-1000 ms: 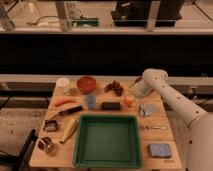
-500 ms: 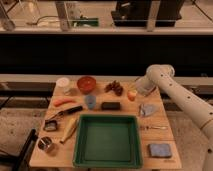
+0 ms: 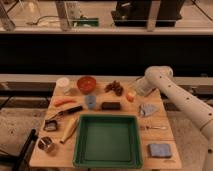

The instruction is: Place apple in table surface

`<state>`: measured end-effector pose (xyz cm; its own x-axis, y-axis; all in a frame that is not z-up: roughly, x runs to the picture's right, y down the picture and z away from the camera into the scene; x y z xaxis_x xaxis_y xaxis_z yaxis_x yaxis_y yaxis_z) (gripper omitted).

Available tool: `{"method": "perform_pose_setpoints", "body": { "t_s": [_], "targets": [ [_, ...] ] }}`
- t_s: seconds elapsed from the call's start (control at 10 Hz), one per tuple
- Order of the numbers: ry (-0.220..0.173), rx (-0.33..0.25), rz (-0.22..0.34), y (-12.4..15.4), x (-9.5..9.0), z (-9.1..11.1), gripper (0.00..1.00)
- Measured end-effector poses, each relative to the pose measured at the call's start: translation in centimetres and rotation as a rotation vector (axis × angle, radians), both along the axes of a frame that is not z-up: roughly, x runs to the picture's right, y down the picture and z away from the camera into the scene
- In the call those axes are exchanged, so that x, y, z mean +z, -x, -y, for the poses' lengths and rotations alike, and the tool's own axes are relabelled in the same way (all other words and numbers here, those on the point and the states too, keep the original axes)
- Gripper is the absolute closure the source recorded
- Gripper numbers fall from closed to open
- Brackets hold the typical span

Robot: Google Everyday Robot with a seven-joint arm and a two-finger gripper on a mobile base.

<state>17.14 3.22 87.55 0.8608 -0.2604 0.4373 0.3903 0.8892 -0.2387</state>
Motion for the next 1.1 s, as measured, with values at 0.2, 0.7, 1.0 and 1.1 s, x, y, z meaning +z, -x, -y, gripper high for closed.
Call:
{"method": "perform_pose_setpoints", "body": {
  "t_s": [0.2,0.7,1.0,1.1],
  "targets": [
    [0.023,0.003,0.004,0.1,1.7,-1.5,0.81],
    [0.029,0.001,-0.027,-0.1,3.7,-2.4,0.78],
    [0.031,0.006,-0.044,-0.4,3.9,-2.5,0.5],
    [0.033,0.006,-0.047,-0.5,4.0,-2.5,0.41]
  ]
}}
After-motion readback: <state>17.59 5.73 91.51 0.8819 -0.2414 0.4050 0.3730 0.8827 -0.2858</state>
